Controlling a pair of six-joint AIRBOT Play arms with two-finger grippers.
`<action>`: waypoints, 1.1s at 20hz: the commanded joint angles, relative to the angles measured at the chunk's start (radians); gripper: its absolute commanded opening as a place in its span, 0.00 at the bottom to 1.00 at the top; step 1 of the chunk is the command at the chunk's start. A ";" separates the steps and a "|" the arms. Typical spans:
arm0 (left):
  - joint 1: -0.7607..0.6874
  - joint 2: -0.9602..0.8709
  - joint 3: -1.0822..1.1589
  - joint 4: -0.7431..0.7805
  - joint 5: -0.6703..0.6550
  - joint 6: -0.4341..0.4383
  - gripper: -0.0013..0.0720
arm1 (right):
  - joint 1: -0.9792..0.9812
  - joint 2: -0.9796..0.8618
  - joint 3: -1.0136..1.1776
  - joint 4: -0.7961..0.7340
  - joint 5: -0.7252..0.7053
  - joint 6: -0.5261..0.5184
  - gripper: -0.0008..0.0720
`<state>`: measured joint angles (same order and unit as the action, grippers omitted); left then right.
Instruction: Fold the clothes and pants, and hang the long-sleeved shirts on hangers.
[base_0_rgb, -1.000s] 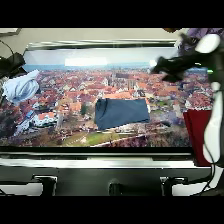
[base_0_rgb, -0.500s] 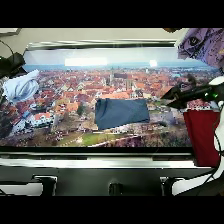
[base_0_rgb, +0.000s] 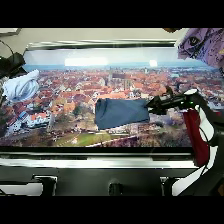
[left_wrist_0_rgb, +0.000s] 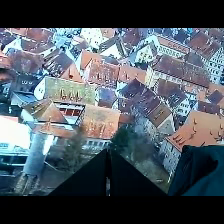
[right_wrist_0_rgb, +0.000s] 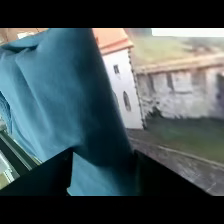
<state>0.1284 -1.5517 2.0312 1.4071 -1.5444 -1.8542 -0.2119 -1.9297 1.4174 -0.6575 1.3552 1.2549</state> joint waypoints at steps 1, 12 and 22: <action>0.001 0.000 0.000 0.000 0.000 0.000 0.04 | 0.051 -0.013 -0.003 0.000 -0.067 0.003 0.49; 0.001 -0.001 0.000 0.000 0.000 0.000 0.04 | -0.086 0.119 0.305 -0.078 -0.083 0.181 0.05; 0.001 0.000 0.000 0.000 0.000 0.000 0.04 | -0.327 0.264 0.406 -0.239 -0.241 0.446 0.05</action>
<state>0.1284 -1.5517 2.0312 1.4067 -1.5448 -1.8545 -0.4747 -1.7119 1.8126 -0.8394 1.1778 1.6077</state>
